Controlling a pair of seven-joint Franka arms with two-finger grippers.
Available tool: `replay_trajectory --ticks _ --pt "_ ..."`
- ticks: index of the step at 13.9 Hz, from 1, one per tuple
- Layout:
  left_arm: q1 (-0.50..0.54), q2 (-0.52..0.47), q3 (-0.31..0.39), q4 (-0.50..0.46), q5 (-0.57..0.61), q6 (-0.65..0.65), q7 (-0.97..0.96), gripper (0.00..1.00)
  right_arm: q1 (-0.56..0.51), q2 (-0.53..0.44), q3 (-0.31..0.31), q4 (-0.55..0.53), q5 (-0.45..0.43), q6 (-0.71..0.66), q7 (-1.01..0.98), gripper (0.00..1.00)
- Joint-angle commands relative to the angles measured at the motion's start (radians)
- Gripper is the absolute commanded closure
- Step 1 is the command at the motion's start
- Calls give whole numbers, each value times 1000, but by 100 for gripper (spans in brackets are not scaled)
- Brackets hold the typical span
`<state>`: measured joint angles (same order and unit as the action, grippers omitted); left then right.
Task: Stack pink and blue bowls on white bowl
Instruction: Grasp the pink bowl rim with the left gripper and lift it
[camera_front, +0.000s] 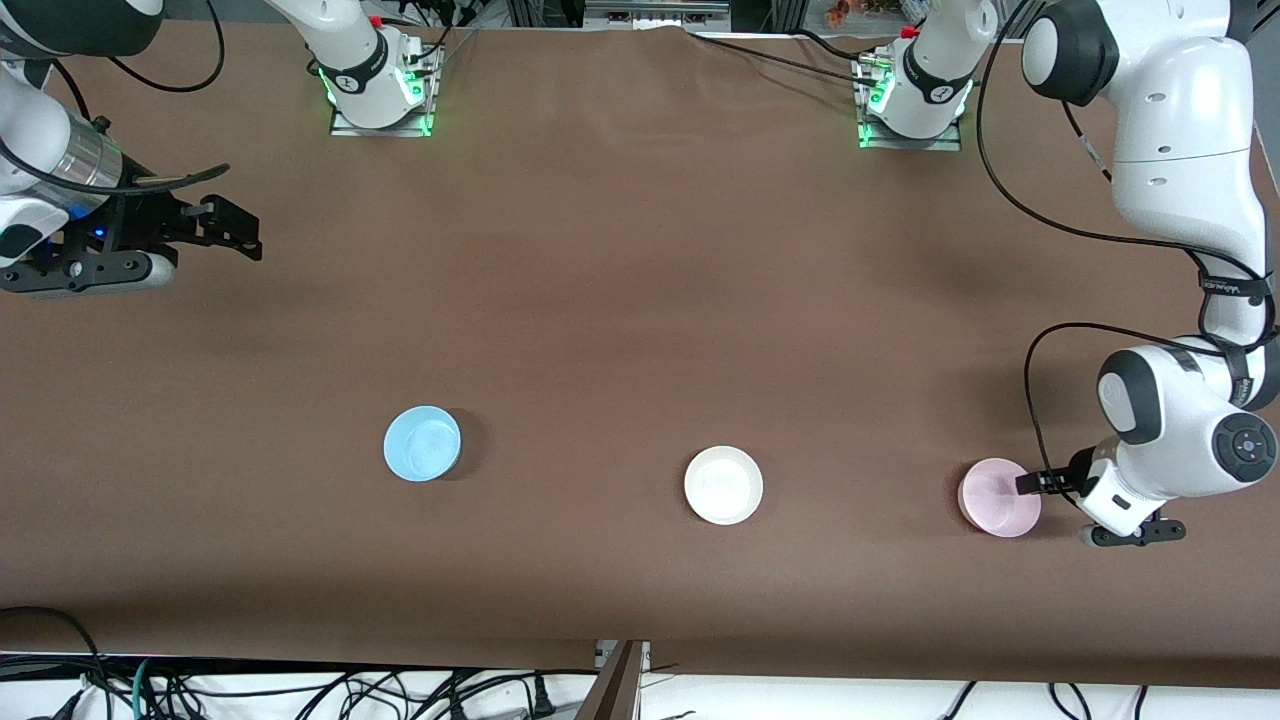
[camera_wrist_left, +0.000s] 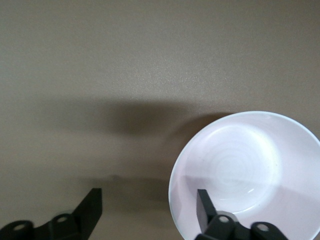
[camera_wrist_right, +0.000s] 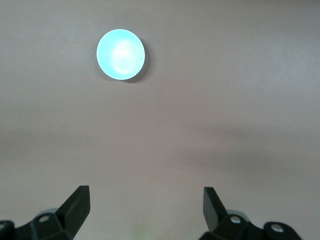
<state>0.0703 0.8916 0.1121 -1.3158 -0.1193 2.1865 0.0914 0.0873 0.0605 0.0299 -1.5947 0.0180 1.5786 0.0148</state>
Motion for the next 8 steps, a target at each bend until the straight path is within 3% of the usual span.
replay_trajectory --ticks 1,3,6,8 --pt "-10 -11 8 -29 -11 19 4 42 -8 -5 5 7 -3 -2 -12 0" --pt "-12 -13 8 -31 -11 18 5 61 -8 -5 5 7 -3 -2 -12 0" --pt "-15 -16 8 -31 -11 15 5 99 -8 -5 5 7 -3 -2 -12 0" --pt "-15 -17 8 -28 -13 16 4 100 -8 -5 5 7 -3 -2 -12 0"
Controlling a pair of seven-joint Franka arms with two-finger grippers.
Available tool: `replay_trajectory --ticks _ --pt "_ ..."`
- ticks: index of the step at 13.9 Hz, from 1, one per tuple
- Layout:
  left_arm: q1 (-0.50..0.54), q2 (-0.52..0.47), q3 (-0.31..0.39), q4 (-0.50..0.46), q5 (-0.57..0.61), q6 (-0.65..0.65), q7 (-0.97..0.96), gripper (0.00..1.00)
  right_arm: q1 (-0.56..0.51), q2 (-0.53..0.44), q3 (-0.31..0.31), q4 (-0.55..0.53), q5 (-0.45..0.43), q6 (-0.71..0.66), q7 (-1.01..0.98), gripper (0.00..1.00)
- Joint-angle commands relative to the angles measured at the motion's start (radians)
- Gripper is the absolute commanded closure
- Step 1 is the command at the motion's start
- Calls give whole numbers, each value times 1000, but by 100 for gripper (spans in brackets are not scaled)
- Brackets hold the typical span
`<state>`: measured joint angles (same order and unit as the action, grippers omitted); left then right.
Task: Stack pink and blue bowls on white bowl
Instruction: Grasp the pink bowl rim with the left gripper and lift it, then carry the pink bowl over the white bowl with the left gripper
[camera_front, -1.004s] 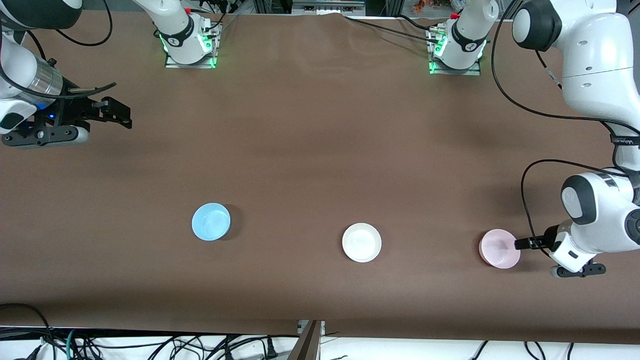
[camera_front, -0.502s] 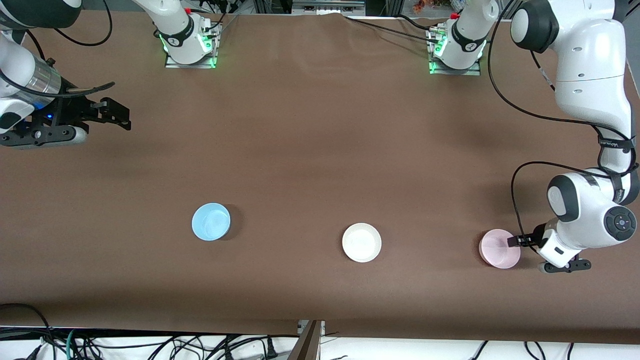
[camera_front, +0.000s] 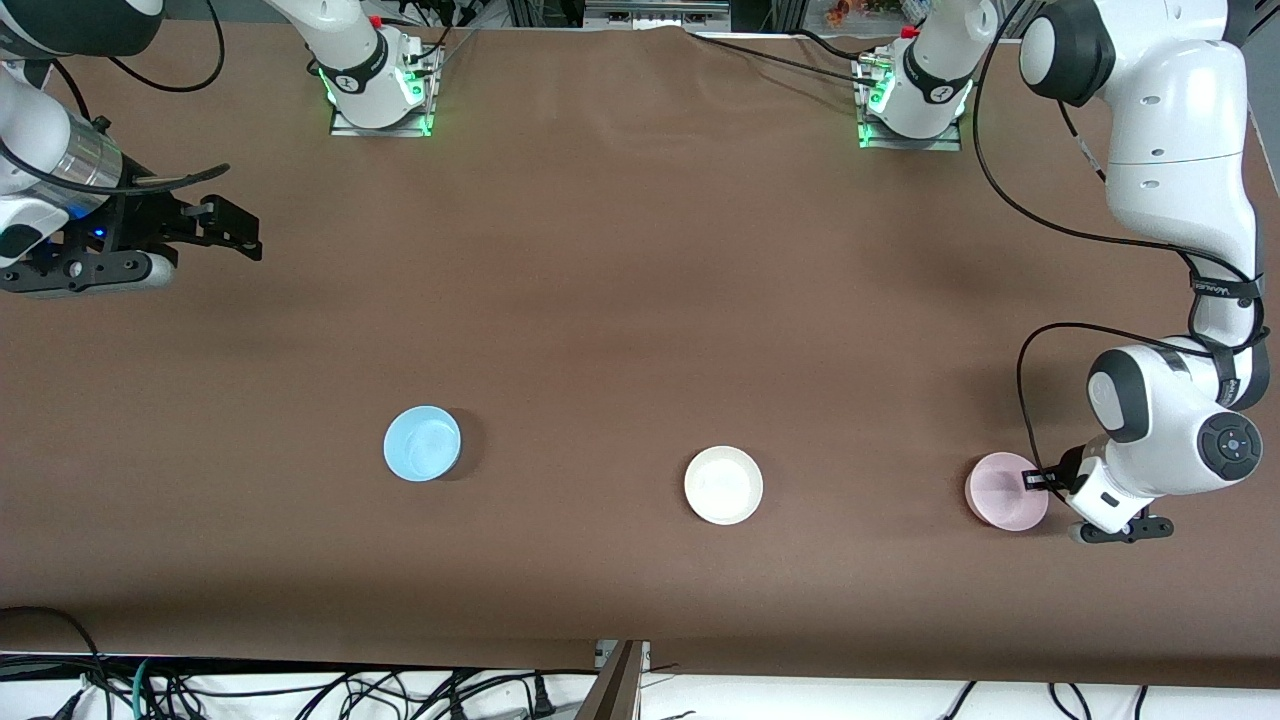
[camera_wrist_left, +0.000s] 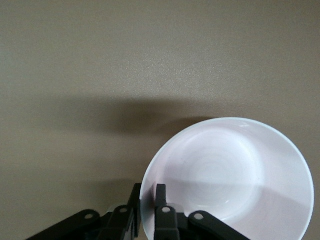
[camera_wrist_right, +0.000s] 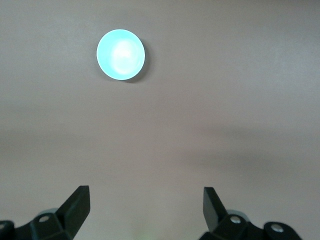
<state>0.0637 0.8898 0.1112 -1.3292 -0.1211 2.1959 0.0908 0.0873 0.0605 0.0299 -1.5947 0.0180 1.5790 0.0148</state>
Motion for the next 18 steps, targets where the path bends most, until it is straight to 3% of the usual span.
replay_trajectory --ticks 1,6,11,18 --pt "-10 -18 8 -12 -11 5 3 100 -8 -5 5 7 -3 -2 -12 0" --pt "-24 -70 -63 5 -8 -2 -198 100 -8 -5 5 7 -3 -2 -12 0" --pt "-191 -144 -70 5 -11 -36 -527 100 -6 -5 5 7 -4 18 -4 0" --pt "-404 -123 -70 42 -12 5 -916 100 -4 4 5 10 7 24 5 0"
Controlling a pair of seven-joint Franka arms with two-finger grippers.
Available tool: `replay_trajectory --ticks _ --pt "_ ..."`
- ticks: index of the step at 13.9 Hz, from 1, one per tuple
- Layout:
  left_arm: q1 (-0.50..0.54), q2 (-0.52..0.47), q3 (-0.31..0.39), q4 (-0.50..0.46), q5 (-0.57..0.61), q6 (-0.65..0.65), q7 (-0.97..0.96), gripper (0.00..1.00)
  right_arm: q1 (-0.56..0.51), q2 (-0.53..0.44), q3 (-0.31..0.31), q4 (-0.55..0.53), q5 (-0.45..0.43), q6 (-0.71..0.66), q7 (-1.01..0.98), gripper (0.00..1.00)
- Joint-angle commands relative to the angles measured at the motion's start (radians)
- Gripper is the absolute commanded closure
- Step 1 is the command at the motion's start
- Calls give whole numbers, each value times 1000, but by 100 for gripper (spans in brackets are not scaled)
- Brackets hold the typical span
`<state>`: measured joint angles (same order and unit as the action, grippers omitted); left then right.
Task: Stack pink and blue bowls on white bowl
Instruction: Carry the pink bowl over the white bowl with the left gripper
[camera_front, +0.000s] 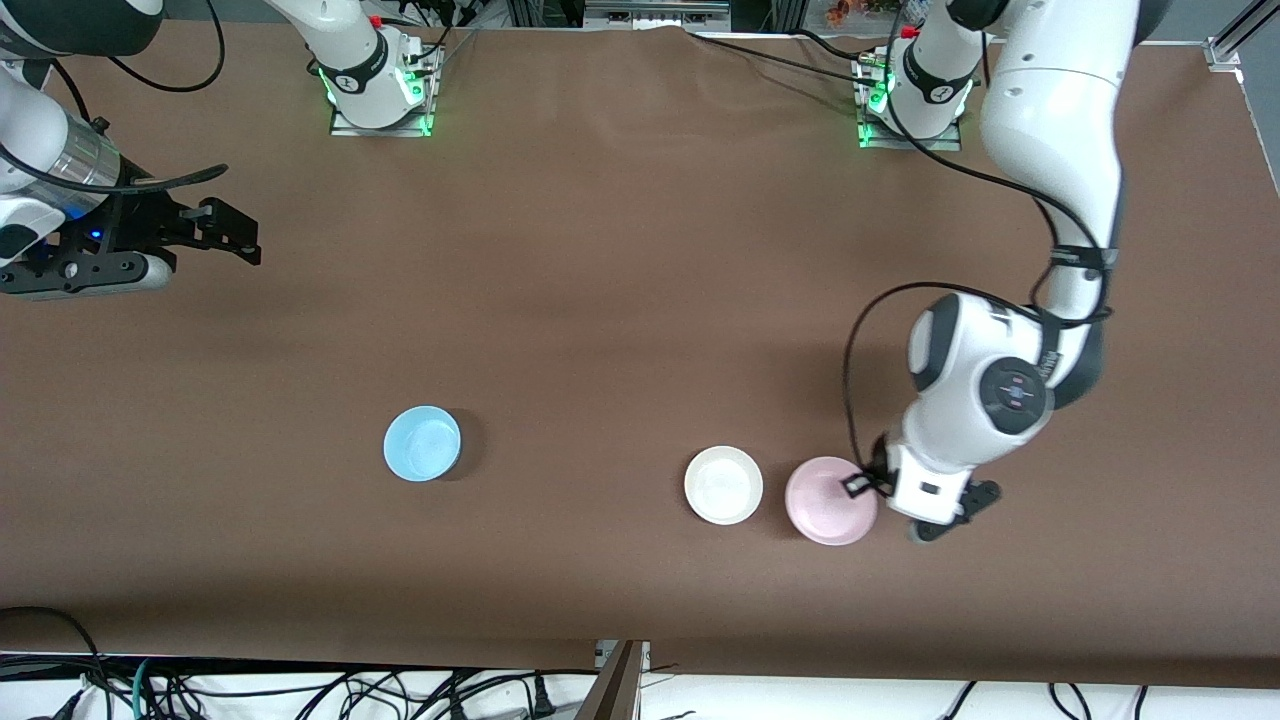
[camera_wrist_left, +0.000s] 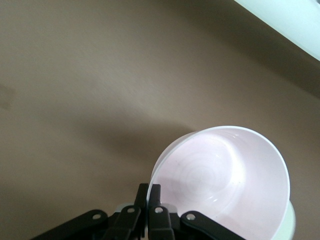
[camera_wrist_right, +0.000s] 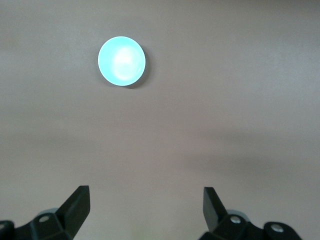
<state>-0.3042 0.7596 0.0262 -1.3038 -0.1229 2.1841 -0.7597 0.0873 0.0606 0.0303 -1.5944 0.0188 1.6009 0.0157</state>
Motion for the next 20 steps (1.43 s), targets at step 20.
replay_trajectory --ticks 20 --pt "-168 98 15 -2 -9 210 -359 100 -9 31 5 31 6 28 -13 0"
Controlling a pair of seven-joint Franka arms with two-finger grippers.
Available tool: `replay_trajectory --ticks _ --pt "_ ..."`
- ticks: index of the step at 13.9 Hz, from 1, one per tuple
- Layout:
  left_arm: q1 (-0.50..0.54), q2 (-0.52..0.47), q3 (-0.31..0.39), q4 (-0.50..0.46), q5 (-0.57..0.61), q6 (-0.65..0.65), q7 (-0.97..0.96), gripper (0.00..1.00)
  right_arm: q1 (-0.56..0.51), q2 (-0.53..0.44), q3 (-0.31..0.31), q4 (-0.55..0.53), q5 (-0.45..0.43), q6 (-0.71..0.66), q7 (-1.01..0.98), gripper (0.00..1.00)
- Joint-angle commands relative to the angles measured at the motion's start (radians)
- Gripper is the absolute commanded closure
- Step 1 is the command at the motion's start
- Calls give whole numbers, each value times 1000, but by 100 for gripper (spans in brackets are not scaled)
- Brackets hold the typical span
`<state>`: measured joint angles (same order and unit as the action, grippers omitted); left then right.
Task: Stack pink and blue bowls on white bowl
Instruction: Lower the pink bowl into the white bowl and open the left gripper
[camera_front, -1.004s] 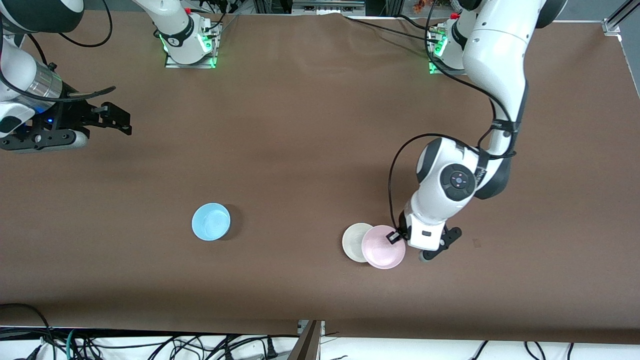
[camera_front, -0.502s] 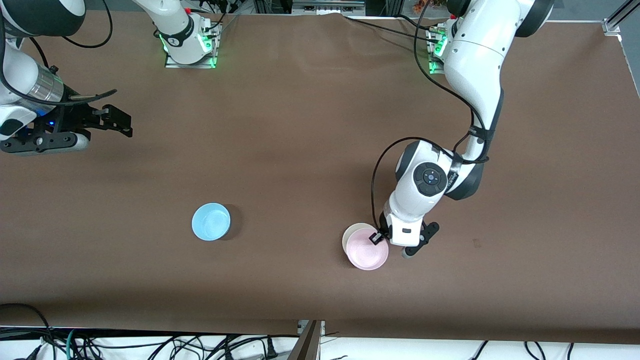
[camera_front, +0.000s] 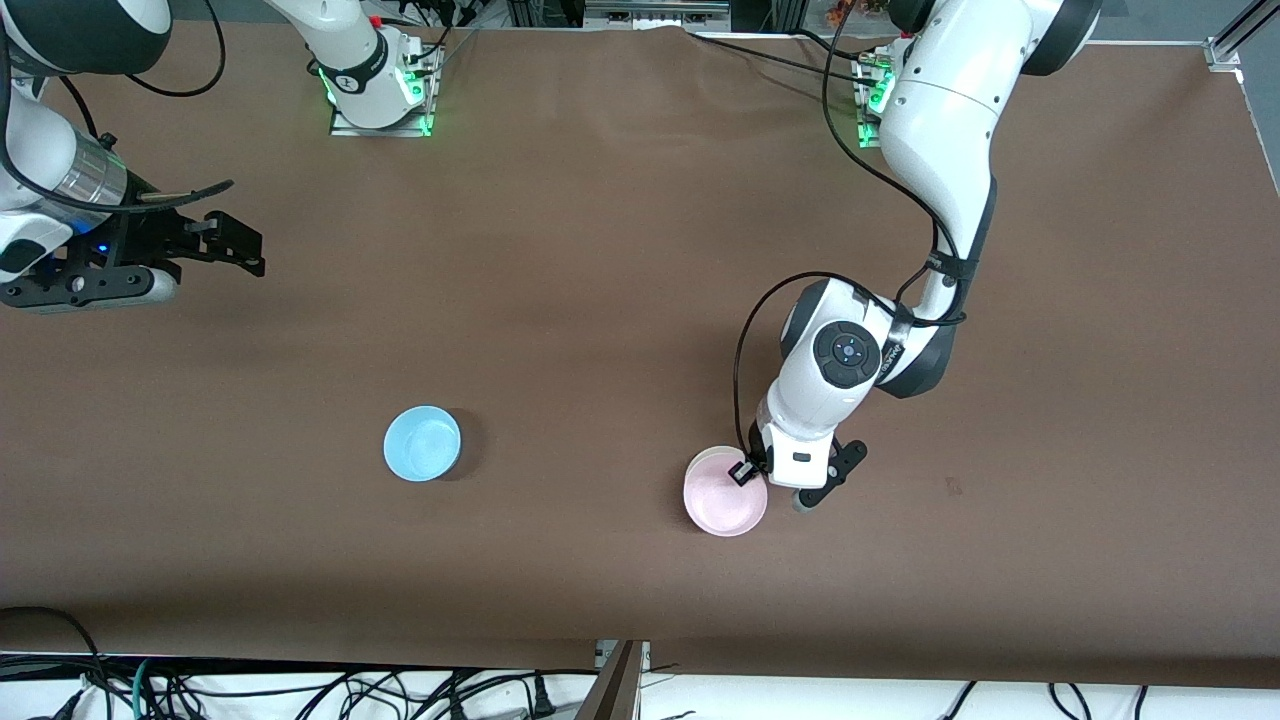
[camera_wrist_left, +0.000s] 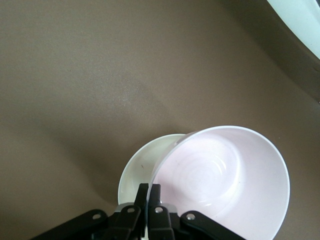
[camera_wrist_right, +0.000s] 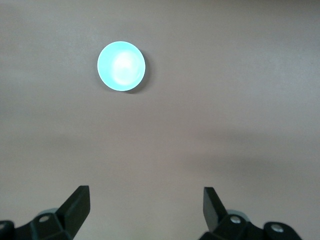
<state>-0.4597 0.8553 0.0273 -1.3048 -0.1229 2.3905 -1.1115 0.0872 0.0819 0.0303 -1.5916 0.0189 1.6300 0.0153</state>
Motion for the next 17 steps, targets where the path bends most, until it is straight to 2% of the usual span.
replay_trajectory --ticks 1,11,12,13,15,17 --pt "-13 1 14 -11 -9 4 -7 100 -9 10 5 30 6 -1 -12 0" --pt "-20 -1 13 -47 -9 -8 -5 100 -6 18 5 30 -7 13 2 0" --pt "-20 -1 13 -45 -9 -7 -8 82 -6 18 5 30 -7 13 3 0" --pt "-19 -2 13 -45 -9 -7 -8 59 -6 18 5 30 -7 13 3 0" --pt "-14 -7 13 -39 -11 -8 -11 45 -6 18 5 30 -5 19 3 0" --pt "-5 -16 13 -30 -12 -8 -8 41 -7 18 5 30 -2 28 -3 0"
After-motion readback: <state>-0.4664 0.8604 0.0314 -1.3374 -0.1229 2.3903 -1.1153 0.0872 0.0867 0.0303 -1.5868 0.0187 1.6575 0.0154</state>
